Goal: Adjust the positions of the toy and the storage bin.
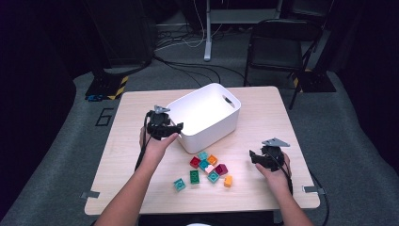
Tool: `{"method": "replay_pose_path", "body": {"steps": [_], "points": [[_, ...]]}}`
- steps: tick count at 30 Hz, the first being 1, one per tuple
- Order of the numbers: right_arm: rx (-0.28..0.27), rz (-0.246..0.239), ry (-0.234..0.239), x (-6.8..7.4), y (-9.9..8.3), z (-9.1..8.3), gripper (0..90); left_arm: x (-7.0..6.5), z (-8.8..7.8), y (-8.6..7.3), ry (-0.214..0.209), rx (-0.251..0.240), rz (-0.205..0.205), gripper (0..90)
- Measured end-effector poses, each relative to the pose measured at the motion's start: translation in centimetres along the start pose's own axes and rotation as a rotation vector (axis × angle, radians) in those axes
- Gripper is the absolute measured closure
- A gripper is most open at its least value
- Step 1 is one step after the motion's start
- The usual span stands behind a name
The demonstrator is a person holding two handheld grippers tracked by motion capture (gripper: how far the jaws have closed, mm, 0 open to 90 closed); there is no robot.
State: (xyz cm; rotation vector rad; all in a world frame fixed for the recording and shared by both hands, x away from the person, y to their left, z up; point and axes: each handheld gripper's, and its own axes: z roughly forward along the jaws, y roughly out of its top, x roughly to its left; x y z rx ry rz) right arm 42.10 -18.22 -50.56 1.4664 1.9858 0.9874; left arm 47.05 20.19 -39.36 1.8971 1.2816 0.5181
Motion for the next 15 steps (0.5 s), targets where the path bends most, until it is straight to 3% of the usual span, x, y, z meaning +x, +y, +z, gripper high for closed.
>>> {"method": "replay_pose_path", "body": {"steps": [6, 7, 10, 15], "points": [[0.003, -0.004, 0.016, 0.1, 0.4, 0.3, 34.4, -0.2, 0.1, 0.1, 0.021, -0.008, 0.03, 44.1], [-0.012, 0.026, 0.043, 0.1, 0.9, 0.1, 34.3, 0.1, 0.1, 0.1, 0.013, -0.017, 0.018, 47.2], [-0.027, 0.044, 0.073, 0.2, 1.4, -0.1, 34.2, 0.4, 0.1, 0.2, 0.011, -0.013, 0.013, 48.0], [-0.023, 0.018, 0.099, 0.9, 2.4, 0.0, 34.3, 0.6, 0.3, 0.4, 0.024, -0.011, 0.011, 50.2]]}}
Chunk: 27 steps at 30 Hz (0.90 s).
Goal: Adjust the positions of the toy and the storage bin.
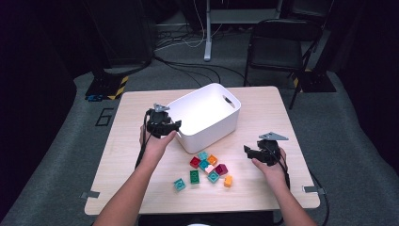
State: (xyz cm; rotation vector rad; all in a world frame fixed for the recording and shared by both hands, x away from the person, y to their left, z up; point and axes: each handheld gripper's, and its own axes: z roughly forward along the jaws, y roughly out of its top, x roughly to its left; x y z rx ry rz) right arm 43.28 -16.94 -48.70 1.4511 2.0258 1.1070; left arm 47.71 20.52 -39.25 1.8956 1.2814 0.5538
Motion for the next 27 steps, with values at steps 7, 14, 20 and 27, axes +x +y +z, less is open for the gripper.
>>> {"method": "replay_pose_path", "body": {"steps": [7, 14, 20, 27], "points": [[-0.017, -0.001, 0.011, 0.7, 1.3, 0.8, 34.3, 0.5, 0.2, 0.5, 0.044, 0.033, 0.031, 53.6], [-0.042, -0.035, 0.035, 2.4, 2.4, 1.5, 34.3, 1.9, 0.4, 0.8, 0.057, 0.056, 0.049, 57.1], [-0.036, -0.068, 0.047, 3.4, 2.6, 1.8, 34.1, 2.7, 0.9, 0.9, 0.055, 0.026, 0.06, 59.8], [-0.038, -0.086, 0.062, 4.1, 2.8, 1.6, 34.1, 3.6, 1.5, 1.1, 0.02, 0.006, 0.05, 63.0]]}}
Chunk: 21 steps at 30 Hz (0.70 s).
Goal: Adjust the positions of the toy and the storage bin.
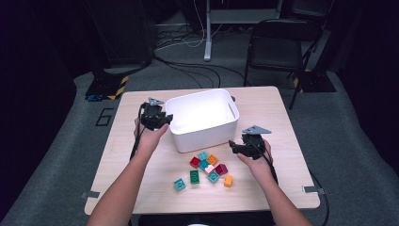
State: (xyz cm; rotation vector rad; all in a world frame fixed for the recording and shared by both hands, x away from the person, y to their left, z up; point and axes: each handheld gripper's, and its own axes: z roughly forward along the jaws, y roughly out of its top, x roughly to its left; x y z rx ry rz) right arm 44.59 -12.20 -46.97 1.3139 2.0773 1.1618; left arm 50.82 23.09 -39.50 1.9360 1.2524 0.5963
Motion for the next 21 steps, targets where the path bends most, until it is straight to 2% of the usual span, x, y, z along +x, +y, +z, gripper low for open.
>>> {"method": "replay_pose_path", "body": {"steps": [4, 8, 11, 14, 17, 20, 21], "points": [[-0.004, 0.005, 0.004, 0.2, -0.1, -0.4, 33.9, 0.1, 0.3, 0.1, -0.022, -0.011, -0.008, 65.4], [-0.006, 0.004, 0.007, 0.4, -0.2, -0.5, 34.0, 0.1, 0.7, 0.2, -0.061, -0.029, -0.026, 68.8], [-0.002, -0.006, 0.0, 0.5, -0.4, -0.4, 33.9, 0.0, 0.9, 0.2, -0.064, -0.039, -0.016, 70.2], [0.002, -0.016, -0.002, 0.5, -0.5, -0.4, 33.9, 0.2, 1.0, 0.3, -0.085, -0.033, -0.021, 70.4], [0.004, -0.013, -0.001, 0.6, -0.6, -0.4, 34.0, 0.2, 1.0, 0.2, -0.087, -0.036, -0.028, 70.2], [0.002, -0.015, 0.0, 0.5, -0.6, -0.4, 33.9, 0.2, 1.1, 0.2, -0.095, -0.015, -0.018, 68.1], [0.002, -0.015, 0.0, 0.5, -0.6, -0.5, 34.0, 0.2, 1.1, 0.1, -0.099, -0.013, -0.029, 67.2]]}}
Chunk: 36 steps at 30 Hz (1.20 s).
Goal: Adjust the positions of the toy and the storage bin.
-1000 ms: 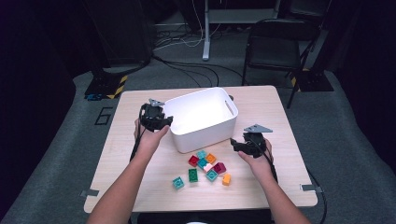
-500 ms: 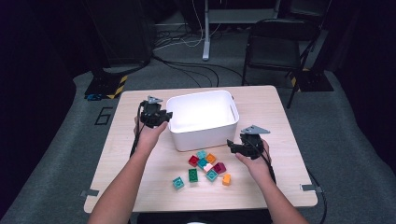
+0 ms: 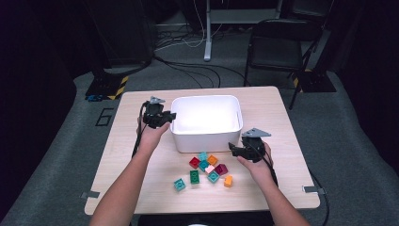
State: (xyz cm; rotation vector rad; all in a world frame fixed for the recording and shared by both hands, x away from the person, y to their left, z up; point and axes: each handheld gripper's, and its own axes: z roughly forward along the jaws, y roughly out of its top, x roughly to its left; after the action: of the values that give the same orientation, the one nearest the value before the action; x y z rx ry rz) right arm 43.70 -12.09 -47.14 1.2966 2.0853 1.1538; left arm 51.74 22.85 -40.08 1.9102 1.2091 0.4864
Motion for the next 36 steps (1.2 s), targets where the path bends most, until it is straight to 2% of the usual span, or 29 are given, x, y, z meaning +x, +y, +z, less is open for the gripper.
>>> {"method": "replay_pose_path", "body": {"steps": [2, 4, 6, 12, 14, 17, 22, 25, 30, 32, 34, 36], "points": [[0.003, 0.0, 0.001, 0.0, 0.0, -0.2, 34.4, -0.1, -0.1, 0.0, -0.008, -0.001, -0.01, 64.2], [0.013, 0.01, 0.005, -0.1, 0.0, -0.4, 35.0, -0.1, -0.7, 0.1, -0.018, -0.024, -0.014, 63.4], [0.017, 0.01, 0.008, -0.1, 0.1, -0.6, 35.2, -0.1, -1.0, 0.1, -0.016, -0.029, -0.009, 62.1], [0.027, 0.025, 0.04, 0.0, 1.0, -2.2, 35.8, -0.2, -2.9, 0.0, -0.014, -0.047, 0.028, 57.2], [0.033, 0.021, 0.047, 0.0, 1.3, -2.6, 35.7, -0.3, -3.4, 0.0, -0.017, -0.057, 0.038, 56.0], [0.06, -0.01, 0.041, -0.2, 1.6, -2.9, 35.2, -0.5, -4.6, -0.1, -0.036, -0.072, 0.054, 53.0], [0.036, -0.011, 0.047, -0.6, 2.2, -3.8, 39.9, -0.7, -6.1, -0.7, -0.064, -0.062, 0.076, 50.5], [0.027, -0.002, 0.054, -0.7, 2.9, -5.0, 48.6, -0.5, -7.1, -1.4, -0.069, -0.073, 0.055, 50.6], [0.046, -0.01, 0.076, -0.3, 3.8, -6.1, 48.9, -0.2, -7.8, -2.9, -0.069, -0.094, 0.026, 50.6], [0.059, -0.016, 0.097, 0.2, 4.3, -6.6, 49.6, -0.2, -8.0, -3.4, -0.063, -0.09, 0.031, 50.6], [0.047, -0.032, 0.092, 0.6, 4.7, -6.9, 53.6, -0.3, -8.2, -4.0, -0.054, -0.088, 0.037, 50.6], [0.034, -0.042, 0.101, 1.1, 5.0, -7.2, 55.2, -0.2, -8.4, -4.4, -0.062, -0.088, 0.031, 50.7]]}}
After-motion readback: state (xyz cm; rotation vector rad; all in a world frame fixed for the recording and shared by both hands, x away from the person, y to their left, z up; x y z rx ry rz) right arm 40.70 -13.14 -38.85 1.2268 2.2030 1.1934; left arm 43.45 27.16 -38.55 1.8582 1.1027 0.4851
